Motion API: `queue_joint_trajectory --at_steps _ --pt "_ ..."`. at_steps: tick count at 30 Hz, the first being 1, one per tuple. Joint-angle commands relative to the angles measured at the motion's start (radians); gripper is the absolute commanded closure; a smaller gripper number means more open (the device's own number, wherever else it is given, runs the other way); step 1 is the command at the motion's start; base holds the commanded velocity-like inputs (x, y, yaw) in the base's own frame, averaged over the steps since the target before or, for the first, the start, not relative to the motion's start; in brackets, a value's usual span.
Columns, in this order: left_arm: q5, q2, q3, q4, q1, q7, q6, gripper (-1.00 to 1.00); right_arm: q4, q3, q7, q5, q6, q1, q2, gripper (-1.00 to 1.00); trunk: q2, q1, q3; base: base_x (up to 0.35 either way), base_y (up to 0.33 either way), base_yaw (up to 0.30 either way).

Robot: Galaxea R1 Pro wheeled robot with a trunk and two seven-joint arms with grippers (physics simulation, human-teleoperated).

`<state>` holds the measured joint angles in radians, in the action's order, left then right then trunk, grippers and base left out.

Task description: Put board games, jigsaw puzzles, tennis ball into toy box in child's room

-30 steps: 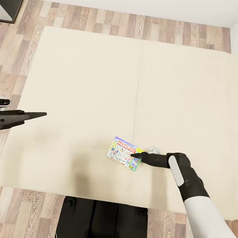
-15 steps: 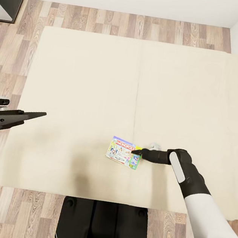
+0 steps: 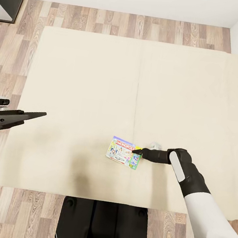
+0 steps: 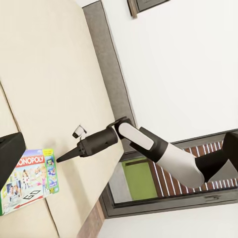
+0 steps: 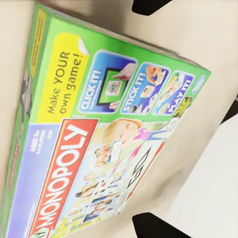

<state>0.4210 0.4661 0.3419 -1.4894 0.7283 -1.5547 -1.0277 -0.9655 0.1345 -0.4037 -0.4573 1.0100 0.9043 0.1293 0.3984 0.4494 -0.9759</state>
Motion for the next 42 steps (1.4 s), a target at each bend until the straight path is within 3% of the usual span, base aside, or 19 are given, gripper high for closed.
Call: queue_joint_trajectory --at_steps 1,42 --pt "-0.001 0.000 0.000 0.000 0.000 -0.004 -0.011 -1.00 0.002 0.001 -0.009 0.009 0.000 0.001 0.001 -1.00 0.002 0.001 -0.001 0.000 0.000 0.000" --pt "0.001 0.002 0.000 0.000 0.000 -0.004 -0.012 -1.00 0.085 0.014 -0.009 0.013 -0.116 0.059 -0.021 -1.00 0.002 0.001 -0.001 0.000 0.000 0.000"
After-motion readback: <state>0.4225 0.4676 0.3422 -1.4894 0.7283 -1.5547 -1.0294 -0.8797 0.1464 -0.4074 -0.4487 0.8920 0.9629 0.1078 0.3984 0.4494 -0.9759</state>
